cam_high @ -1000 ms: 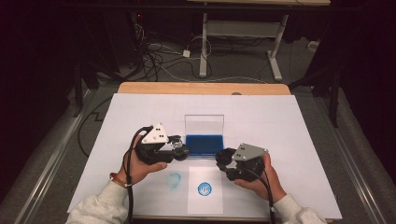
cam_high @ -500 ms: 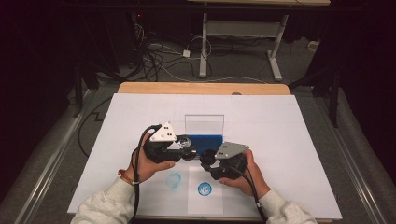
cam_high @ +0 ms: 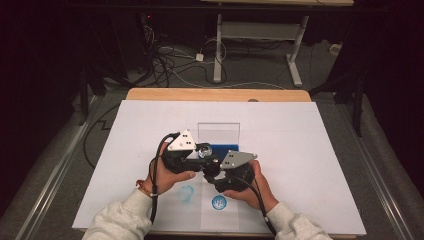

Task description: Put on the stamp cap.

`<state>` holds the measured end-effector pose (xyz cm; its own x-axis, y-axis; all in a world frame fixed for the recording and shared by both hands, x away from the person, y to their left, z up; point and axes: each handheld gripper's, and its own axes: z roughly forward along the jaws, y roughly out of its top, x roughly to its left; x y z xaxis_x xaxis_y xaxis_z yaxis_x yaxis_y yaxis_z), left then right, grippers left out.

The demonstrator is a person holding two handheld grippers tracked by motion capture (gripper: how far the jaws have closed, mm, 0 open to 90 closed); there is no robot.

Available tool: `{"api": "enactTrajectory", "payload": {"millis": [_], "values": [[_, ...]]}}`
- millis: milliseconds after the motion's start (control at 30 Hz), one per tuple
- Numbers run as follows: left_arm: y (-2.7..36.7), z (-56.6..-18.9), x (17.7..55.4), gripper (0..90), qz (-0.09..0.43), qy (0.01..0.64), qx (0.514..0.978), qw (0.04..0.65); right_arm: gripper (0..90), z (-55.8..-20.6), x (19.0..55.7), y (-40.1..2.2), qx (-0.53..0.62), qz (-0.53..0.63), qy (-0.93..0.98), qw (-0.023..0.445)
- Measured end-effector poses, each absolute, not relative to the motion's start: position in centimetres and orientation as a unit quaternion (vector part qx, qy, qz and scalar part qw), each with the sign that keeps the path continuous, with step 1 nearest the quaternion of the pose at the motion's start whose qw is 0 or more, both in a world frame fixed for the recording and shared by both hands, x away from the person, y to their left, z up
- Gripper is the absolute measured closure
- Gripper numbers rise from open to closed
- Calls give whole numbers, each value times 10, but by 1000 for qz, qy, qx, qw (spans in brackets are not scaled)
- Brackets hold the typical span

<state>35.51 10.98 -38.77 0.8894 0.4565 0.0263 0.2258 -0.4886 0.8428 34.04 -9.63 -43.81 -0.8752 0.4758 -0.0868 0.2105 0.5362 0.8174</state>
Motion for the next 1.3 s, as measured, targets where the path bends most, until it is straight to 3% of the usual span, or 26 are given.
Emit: {"api": "enactTrajectory", "payload": {"millis": [1300], "values": [[107, -402, 353, 549, 74, 218, 819, 525, 391, -436, 338, -103, 213, 447, 851, 173]]}}
